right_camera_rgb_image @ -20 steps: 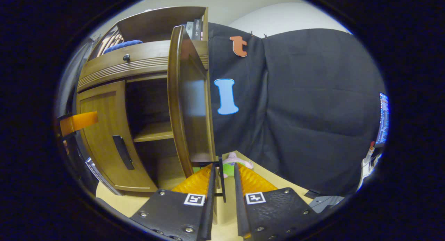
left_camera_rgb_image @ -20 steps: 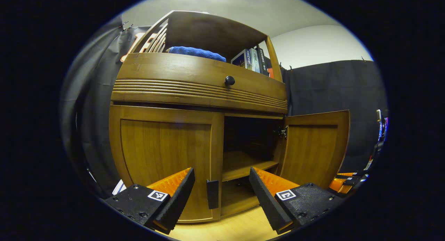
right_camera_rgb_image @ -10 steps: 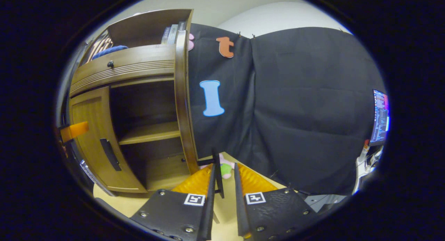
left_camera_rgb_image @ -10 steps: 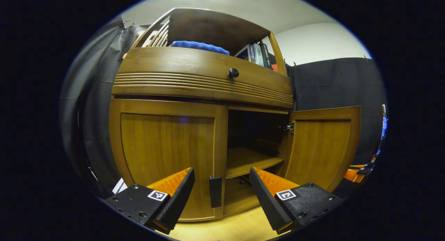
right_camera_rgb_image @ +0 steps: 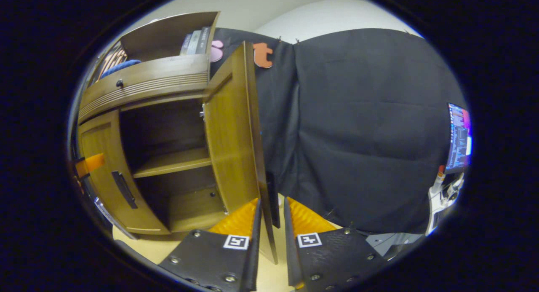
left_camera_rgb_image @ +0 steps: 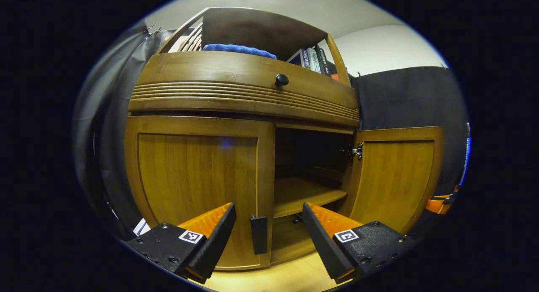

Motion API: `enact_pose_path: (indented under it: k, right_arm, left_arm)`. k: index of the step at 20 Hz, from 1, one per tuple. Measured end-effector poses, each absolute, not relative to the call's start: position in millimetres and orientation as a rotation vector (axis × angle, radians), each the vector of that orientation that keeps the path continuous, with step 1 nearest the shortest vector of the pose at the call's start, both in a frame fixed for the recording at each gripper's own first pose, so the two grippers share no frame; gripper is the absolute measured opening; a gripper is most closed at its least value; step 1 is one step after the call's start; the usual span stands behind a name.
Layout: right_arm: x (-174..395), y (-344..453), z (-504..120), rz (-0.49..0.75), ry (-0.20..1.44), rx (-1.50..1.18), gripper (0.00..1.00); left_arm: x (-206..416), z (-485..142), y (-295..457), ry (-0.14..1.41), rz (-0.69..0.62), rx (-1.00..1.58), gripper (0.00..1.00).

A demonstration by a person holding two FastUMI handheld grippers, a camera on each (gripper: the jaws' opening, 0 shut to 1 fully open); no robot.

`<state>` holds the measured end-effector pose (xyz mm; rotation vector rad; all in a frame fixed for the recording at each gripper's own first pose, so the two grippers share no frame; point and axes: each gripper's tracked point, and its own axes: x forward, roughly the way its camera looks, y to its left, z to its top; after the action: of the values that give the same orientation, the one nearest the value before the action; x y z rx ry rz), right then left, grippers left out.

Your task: Open the right door of the double-door shoe cabinet with the right hand, and open the left door with the left hand.

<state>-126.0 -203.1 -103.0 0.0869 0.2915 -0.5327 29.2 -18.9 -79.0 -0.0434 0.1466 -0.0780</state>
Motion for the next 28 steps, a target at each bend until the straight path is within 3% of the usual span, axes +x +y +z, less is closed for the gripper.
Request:
enact_pose_path:
  k: [1,2,3,22,24,25,26,27,28]
  right_arm:
    - [-123,-200,-101,-0.524,0.294,0.07,0.29]
    - [-121,-196,-100,-0.521,0.289,0.06,0.34]
    - [-122,-197,-97,-0.525,0.285,0.053,0.29]
    - [-174,-212,-46,-0.605,0.179,0.077,0.29]
    - [-175,-213,-47,-0.608,0.189,0.072,0.24]
    - [-176,-214,-48,-0.61,0.195,0.069,0.29]
    - [-177,-213,-49,-0.611,0.199,0.067,0.24]
    - [-178,-213,-49,-0.613,0.201,0.066,0.29]
    - [-180,-214,-50,-0.615,0.203,0.065,0.24]
  left_arm:
    - [30,-80,-18,0.146,-0.076,-0.043,0.96]
    - [31,-81,-18,0.146,-0.074,-0.039,0.96]
    - [33,-83,-17,0.148,-0.073,-0.035,0.96]
    - [81,-132,-10,0.201,-0.003,0.003,0.96]
    - [88,-140,-11,0.21,0.006,0.006,0.98]
    - [91,-145,-12,0.217,0.008,0.008,0.95]
    - [94,-150,-13,0.227,0.011,0.006,0.92]
    - [96,-153,-13,0.235,0.016,0.003,0.84]
    - [96,-157,-11,0.246,0.021,-0.001,0.77]
